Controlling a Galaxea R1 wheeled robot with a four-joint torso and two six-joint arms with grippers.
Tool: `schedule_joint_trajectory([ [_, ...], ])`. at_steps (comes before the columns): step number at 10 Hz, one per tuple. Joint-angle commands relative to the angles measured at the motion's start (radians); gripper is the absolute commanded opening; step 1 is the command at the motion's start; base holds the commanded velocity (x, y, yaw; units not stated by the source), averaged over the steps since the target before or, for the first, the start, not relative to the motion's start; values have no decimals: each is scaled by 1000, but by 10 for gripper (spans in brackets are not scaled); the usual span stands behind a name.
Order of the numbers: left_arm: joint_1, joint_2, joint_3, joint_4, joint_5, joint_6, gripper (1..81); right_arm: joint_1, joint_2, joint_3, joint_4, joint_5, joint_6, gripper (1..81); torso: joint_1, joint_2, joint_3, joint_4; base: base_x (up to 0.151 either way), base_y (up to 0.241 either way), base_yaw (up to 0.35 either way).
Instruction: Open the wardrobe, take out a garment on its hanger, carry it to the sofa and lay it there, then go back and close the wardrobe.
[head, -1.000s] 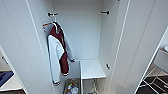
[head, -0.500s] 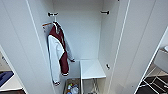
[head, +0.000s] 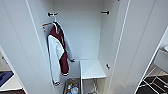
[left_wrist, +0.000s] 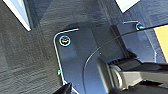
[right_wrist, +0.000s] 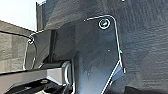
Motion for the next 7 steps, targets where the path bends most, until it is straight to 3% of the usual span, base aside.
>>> schedule_joint_trajectory([
  [1,-45,-270,183,-22,-133,-90,811,143,-160,73,4,15,8,811,1,0,0,0,0,0,0],
  [5,-127,-465,256,-22,-165,-280,811,256,-256,46,10,117,73,811,1,0,0,0,0,0,0],
  [7,-173,-543,268,-20,-171,-391,811,311,-271,-10,10,118,123,811,1,0,0,0,0,0,0],
])
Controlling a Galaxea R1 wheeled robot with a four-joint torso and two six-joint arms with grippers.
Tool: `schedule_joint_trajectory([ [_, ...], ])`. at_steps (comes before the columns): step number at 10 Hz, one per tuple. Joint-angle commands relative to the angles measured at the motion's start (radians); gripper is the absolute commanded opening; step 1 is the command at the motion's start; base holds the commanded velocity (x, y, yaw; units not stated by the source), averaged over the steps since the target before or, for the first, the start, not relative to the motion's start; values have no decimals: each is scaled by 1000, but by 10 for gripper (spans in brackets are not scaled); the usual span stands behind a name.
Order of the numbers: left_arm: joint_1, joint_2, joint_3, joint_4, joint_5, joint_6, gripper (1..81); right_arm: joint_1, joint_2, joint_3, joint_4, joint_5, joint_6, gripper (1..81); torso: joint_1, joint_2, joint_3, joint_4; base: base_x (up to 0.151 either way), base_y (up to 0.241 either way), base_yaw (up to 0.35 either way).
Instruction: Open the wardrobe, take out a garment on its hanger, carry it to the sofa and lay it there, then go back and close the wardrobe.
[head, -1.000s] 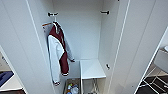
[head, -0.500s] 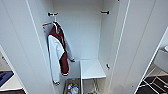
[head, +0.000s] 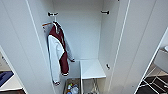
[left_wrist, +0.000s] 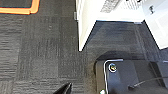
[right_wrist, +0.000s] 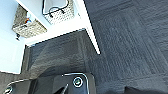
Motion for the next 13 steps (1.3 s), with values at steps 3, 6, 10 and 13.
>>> schedule_joint_trajectory([
  [3,-202,-226,34,-7,-4,-272,811,212,-110,-129,9,2,130,811,0,0,0,0,0,0,0],
  [6,-365,-230,68,-10,37,-288,811,343,-142,-131,7,-8,234,811,0,0,0,0,0,0,0],
  [10,-555,-179,65,-12,210,-314,811,466,-143,-124,7,-48,328,811,1,1,-1,0,0,0,0],
  [13,-633,-139,67,-26,266,-320,811,571,-107,-112,7,-122,368,811,2,2,-2,0,0,0,0],
])
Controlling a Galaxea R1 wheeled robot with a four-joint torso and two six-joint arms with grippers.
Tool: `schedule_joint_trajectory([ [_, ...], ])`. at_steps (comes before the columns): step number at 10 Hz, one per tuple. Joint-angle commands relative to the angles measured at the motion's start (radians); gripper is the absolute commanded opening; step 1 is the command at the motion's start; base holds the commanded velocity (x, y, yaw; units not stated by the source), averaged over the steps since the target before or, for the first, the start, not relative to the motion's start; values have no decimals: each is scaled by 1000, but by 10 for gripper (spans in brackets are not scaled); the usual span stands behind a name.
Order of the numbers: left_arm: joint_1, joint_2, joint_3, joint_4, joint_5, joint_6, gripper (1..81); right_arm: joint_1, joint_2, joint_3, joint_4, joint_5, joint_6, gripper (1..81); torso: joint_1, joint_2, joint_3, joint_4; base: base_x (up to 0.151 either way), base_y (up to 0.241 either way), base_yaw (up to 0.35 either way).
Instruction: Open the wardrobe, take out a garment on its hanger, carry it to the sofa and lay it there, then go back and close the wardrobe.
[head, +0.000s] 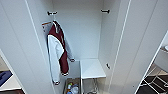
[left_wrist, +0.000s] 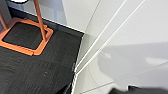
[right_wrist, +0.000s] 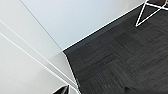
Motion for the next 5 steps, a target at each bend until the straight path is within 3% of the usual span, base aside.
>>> schedule_joint_trajectory([
  [1,-138,-16,-11,-17,74,-11,811,187,-11,-12,7,-71,56,811,0,0,0,0,0,0,0],
  [5,-133,53,-28,-15,107,-9,811,328,122,-49,7,-126,121,811,0,1,-1,0,0,0,0],
])
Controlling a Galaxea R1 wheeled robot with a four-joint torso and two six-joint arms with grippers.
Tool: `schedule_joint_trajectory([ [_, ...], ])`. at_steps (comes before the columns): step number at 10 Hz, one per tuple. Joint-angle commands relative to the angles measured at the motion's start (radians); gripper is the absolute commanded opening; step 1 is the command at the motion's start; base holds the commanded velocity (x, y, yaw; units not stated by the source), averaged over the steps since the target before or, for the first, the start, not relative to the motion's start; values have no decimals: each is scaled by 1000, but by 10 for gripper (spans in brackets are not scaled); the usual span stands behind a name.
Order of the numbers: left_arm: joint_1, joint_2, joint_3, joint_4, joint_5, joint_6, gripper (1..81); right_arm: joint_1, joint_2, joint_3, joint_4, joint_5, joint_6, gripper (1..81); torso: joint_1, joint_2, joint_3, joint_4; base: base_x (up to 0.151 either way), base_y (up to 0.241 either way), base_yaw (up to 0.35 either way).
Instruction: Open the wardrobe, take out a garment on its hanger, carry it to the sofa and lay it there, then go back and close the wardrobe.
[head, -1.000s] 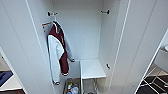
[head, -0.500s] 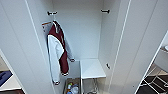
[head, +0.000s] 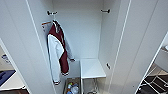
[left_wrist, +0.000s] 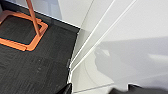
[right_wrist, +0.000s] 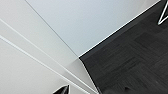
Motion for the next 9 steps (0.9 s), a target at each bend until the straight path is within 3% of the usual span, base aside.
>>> schedule_joint_trajectory([
  [1,-98,6,2,-5,51,1,811,178,47,-17,8,-44,33,811,0,0,0,0,0,0,0],
  [4,-78,167,-62,11,51,4,811,67,159,42,-21,-40,28,811,0,0,0,0,0,0,0],
  [9,-5,527,-336,88,80,14,811,-108,295,16,-118,-29,17,811,1,1,0,0,0,0,0],
])
